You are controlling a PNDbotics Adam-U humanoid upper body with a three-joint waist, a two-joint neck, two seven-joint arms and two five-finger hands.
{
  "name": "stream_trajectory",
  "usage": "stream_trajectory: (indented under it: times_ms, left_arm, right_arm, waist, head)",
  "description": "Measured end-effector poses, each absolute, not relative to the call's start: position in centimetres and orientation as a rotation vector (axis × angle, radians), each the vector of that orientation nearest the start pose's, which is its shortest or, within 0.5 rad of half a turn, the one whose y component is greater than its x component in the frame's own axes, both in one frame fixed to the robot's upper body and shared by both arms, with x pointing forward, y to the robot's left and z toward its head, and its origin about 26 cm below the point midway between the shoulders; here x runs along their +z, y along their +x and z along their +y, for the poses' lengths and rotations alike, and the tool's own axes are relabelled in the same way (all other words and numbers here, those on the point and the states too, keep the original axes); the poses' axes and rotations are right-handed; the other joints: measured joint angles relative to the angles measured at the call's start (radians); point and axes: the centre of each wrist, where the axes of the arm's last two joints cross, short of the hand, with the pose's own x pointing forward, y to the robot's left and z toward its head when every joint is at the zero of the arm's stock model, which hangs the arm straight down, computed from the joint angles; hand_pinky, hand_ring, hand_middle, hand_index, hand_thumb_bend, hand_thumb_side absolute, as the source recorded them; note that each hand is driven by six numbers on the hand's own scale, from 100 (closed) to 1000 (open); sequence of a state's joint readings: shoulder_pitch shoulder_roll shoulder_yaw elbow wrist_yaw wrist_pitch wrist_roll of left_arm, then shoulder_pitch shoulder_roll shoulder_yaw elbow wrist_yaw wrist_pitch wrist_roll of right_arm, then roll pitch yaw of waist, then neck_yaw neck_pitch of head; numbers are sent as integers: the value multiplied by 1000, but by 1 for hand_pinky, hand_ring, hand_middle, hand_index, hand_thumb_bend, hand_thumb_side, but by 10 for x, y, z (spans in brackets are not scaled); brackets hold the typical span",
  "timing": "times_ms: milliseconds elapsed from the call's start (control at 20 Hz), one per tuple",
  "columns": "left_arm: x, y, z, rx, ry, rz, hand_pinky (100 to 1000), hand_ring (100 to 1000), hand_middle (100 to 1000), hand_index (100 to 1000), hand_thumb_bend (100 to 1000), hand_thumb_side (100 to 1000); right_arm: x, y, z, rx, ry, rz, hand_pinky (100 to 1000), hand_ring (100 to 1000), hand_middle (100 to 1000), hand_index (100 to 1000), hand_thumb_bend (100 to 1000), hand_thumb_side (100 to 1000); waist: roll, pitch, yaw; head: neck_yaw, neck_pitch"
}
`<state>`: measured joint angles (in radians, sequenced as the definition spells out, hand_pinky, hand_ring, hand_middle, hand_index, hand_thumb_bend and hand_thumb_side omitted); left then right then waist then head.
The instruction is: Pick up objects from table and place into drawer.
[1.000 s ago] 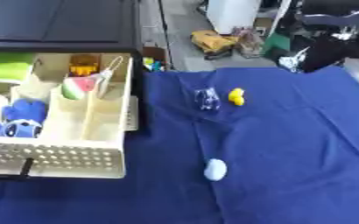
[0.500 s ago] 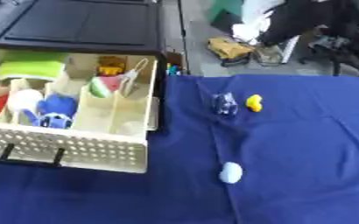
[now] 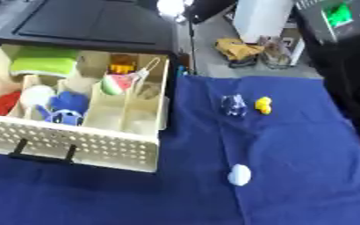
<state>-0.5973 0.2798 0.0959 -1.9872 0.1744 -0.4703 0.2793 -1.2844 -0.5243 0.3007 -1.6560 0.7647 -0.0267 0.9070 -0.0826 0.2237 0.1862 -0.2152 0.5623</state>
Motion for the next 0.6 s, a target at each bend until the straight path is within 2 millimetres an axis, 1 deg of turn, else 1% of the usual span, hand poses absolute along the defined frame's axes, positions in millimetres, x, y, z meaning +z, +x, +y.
stream_trajectory:
  times_ms: [200,400,450,500,550,600]
  left_arm:
    - [288,315,246,-209,140,3243,484,567,609,756,318,1000]
    - [287,315,245,-214,143,3243,485,568,609,757,318,1000]
    - [287,315,245,-215,144,3243,485,568,609,757,318,1000]
    - [287,315,244,-219,147,3243,485,568,610,757,318,1000]
    - [287,315,244,-219,147,3242,485,568,610,757,318,1000]
    - [287,315,244,-219,147,3242,485,568,610,757,318,1000]
  right_arm:
    - [428,343,-118,-2397,1291,2098,861,892,561,589,100,681]
    - [418,353,-104,-2448,1244,2093,862,893,572,600,100,668]
    - [416,354,-102,-2458,1234,2090,863,894,588,617,100,674]
    - [414,356,-100,-2469,1225,2085,864,897,612,660,131,677]
    - [413,357,-98,-2477,1218,2083,868,903,651,730,188,679]
    - [411,359,-97,-2487,1214,2078,871,907,662,749,225,680]
  waist:
    - [-1,4,-1]
    - [-1,6,6]
    - [-1,7,7]
    - [-1,8,7]
    - [-1,10,7]
    - [-1,11,6]
  head:
    - [6,0]
    - [6,-1]
    - [5,-1]
    - [5,-1]
    - [4,-1]
    - [4,-1]
